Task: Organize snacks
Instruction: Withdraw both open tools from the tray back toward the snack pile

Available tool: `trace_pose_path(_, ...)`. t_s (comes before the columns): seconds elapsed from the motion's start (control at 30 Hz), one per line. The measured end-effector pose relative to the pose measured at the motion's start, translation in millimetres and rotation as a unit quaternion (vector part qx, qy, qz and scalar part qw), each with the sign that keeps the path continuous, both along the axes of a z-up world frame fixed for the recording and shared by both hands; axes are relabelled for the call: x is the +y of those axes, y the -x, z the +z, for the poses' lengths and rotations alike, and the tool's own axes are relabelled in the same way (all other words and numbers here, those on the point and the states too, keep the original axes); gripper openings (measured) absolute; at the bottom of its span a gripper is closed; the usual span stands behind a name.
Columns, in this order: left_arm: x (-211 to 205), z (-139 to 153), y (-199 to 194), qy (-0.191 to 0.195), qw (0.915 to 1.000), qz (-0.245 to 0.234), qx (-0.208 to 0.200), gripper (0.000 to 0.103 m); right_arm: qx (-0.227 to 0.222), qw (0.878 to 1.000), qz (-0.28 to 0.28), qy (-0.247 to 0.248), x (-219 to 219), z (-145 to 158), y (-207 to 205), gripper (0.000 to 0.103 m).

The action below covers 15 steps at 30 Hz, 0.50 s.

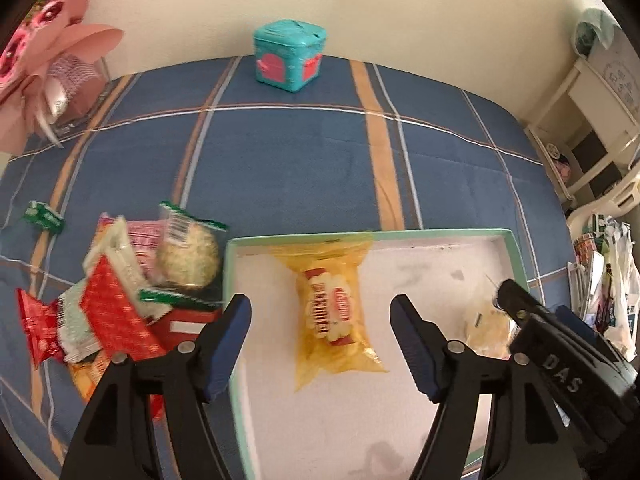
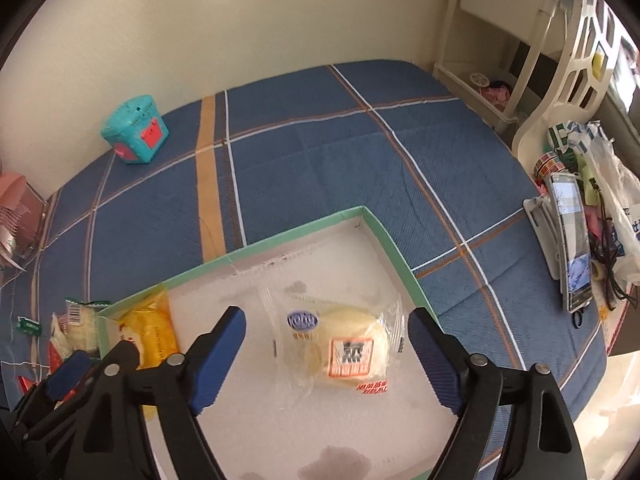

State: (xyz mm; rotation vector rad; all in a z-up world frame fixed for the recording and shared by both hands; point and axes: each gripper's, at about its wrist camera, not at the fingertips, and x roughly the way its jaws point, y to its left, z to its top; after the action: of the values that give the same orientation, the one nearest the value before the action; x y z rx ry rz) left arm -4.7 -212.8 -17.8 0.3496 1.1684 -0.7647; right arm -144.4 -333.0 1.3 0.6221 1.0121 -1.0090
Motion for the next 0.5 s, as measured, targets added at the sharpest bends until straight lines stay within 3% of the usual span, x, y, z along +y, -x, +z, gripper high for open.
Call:
trace_pose_path(0.13,11.9,10.9,-3.2,-0.003,0.9997,0.015,-0.021,0.085,-0.011,1.0,0.011,0.001,7.9,8.0,-1.0,0.094)
trace_pose_path(0.43,51.0,28.1,-26.1,-0.005,0.9954,0.079,-0.053,0.087,-0.019,0.999,0.046,-0.002,30.4,12.8,-5.8,0.103)
trace_pose_path(0.5,59.4,29.2,-30.3,-0.006,0.9938,0.093,-0.061,0.097,-0.016,0.998,0.057,-0.004,35.7,11.4,-8.0,0.103)
